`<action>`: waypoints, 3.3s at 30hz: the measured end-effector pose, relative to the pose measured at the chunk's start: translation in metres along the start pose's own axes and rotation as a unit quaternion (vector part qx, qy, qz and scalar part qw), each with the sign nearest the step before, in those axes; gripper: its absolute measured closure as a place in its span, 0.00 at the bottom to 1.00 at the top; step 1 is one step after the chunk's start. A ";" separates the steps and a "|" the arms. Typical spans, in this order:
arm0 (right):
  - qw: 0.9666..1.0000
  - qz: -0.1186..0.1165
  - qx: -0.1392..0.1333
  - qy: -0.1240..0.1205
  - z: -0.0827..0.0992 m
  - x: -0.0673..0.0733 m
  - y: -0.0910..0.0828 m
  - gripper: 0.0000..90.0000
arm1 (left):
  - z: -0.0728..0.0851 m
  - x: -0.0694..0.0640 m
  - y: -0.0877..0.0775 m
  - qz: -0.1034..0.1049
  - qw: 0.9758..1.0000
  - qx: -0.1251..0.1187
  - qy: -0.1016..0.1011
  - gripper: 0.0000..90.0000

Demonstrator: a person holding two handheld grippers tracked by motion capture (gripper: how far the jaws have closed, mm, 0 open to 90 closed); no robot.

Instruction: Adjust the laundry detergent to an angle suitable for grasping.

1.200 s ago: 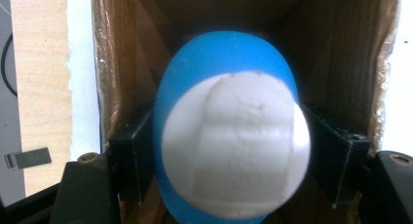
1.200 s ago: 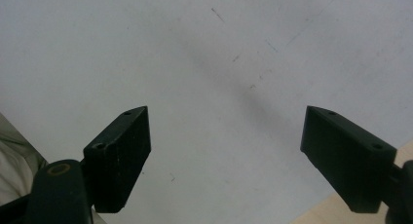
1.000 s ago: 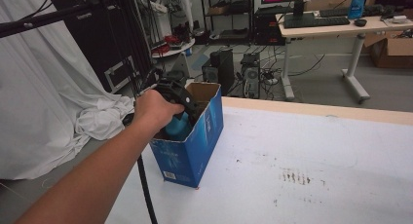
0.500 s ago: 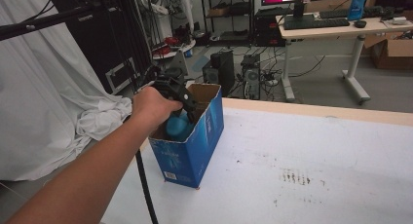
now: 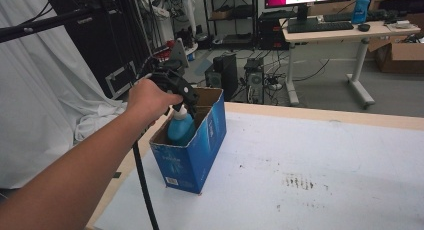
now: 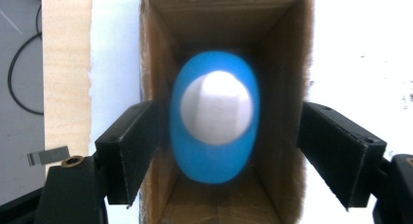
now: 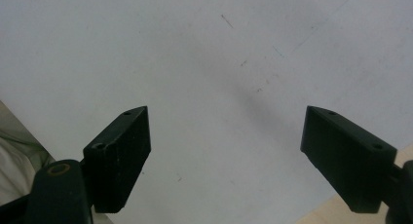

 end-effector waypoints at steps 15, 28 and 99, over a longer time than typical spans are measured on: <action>1.000 0.002 -0.010 -0.004 0.000 0.003 -0.006 0.20 | -0.013 -0.039 -0.045 0.016 0.997 -0.034 0.066 0.22; 1.000 0.000 -0.018 -0.003 0.002 0.007 -0.011 0.20 | -0.023 -0.118 -0.044 0.050 0.982 -0.034 0.178 0.23; 1.000 -0.005 -0.024 -0.013 -0.002 0.011 -0.017 0.20 | 0.010 -0.247 0.026 0.130 0.898 0.035 0.419 0.25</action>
Point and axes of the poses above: each handheld gripper's, and its own axes: y roughly forward along the jaws, z roughly out of its underside, x roughly to its left, the point moved 9 cm from there along y, roughly forward along the jaws, and after that the axes turned 11 degrees about y, right-handed, at the moved point
